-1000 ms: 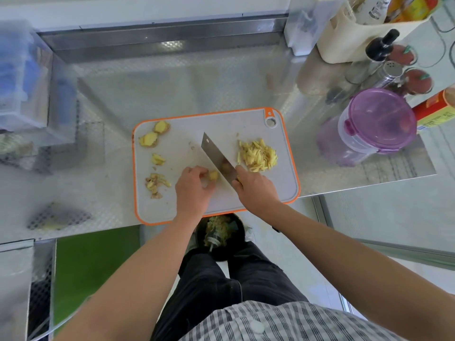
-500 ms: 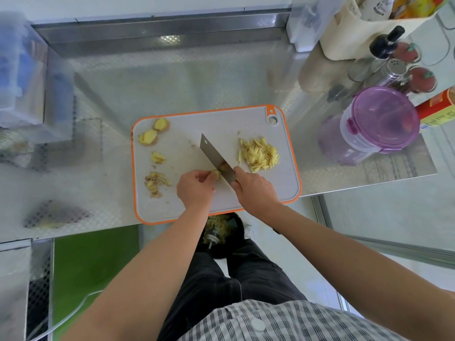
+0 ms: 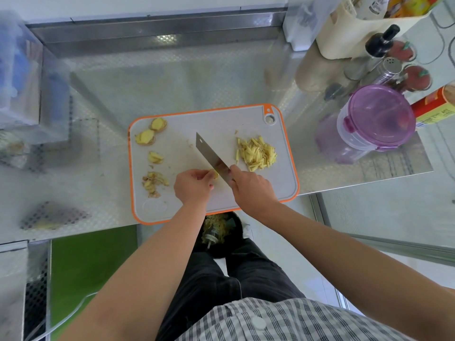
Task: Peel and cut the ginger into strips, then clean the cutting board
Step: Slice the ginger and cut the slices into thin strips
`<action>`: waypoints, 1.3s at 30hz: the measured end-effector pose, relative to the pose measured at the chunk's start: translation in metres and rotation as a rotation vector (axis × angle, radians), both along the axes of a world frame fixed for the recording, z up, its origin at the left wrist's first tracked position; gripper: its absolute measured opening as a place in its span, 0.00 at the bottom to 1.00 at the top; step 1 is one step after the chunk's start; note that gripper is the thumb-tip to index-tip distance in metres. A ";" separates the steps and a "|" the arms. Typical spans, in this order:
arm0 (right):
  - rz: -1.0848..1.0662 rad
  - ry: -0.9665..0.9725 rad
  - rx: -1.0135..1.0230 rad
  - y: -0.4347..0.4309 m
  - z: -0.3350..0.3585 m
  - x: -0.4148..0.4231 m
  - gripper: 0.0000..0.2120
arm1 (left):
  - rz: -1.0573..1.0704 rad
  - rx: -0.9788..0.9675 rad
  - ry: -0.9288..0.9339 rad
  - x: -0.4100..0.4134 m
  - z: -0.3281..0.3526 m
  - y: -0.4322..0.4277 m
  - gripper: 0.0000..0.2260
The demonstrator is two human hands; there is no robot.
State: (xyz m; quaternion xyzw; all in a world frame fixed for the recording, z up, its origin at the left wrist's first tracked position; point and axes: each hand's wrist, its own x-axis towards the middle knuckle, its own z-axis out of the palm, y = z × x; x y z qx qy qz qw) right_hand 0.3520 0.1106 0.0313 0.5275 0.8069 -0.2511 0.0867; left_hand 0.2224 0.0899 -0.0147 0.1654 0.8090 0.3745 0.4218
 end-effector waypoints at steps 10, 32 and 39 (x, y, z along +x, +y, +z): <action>-0.037 -0.019 -0.022 0.002 -0.014 -0.012 0.05 | -0.055 -0.027 -0.002 -0.006 -0.001 0.002 0.06; -0.042 0.023 -0.036 0.006 -0.013 -0.014 0.05 | -0.015 -0.023 -0.058 -0.007 0.007 0.003 0.07; -0.042 0.069 -0.010 0.003 -0.004 -0.003 0.05 | -0.020 -0.035 -0.027 -0.005 0.007 0.003 0.08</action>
